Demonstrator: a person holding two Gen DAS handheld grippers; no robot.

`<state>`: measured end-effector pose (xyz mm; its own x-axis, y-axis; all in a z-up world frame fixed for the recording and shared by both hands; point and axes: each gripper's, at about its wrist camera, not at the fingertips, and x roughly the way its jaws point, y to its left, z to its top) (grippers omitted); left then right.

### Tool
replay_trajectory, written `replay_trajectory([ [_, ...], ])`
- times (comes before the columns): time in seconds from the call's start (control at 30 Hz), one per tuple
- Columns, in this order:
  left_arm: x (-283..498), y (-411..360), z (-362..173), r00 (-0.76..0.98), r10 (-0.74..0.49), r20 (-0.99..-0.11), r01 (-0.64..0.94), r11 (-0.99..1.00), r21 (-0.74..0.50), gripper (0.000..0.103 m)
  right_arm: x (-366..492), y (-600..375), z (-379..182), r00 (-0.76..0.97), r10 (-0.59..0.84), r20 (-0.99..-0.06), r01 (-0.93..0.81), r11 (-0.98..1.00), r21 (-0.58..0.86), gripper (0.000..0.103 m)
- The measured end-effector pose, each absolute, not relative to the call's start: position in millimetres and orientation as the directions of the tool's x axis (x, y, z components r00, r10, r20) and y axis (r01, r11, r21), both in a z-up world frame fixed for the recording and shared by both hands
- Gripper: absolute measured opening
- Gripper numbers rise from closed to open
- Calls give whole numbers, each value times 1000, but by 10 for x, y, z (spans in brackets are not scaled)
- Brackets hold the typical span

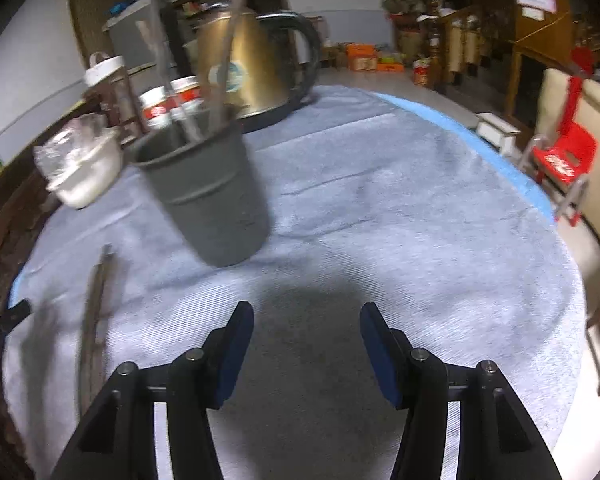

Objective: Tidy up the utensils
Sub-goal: 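Move both open tools down to the remaining dark chopsticks, then grasp a dark chopstick with the left tool while the right tool grasps another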

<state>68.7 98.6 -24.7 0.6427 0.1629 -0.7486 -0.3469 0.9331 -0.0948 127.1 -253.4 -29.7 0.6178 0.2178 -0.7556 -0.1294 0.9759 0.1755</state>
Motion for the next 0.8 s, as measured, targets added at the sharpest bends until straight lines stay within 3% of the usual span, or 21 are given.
replay_trajectory([
  [0.23, 706, 809, -153, 608, 104, -787, -290, 952, -98, 73, 1164, -1920, -101, 483, 391, -784, -344, 908, 241, 58],
  [0.3, 676, 770, -142, 596, 94, -797, -278, 956, -95, 73, 1165, -1734, -90, 444, 410, -797, -375, 892, 251, 49],
  [0.33, 658, 764, -140, 593, 92, -800, -276, 956, -95, 73, 1182, -1600, -101, 413, 416, -810, -391, 885, 255, 39],
  [0.43, 602, 760, -121, 588, 84, -804, -269, 958, -96, 73, 1239, -1352, -196, 357, 406, -841, -404, 879, 253, 36],
  [0.8, 578, 766, -91, 582, 64, -811, -261, 959, -112, 72, 1350, -1064, -497, 247, 344, -906, -355, 902, 246, 11],
])
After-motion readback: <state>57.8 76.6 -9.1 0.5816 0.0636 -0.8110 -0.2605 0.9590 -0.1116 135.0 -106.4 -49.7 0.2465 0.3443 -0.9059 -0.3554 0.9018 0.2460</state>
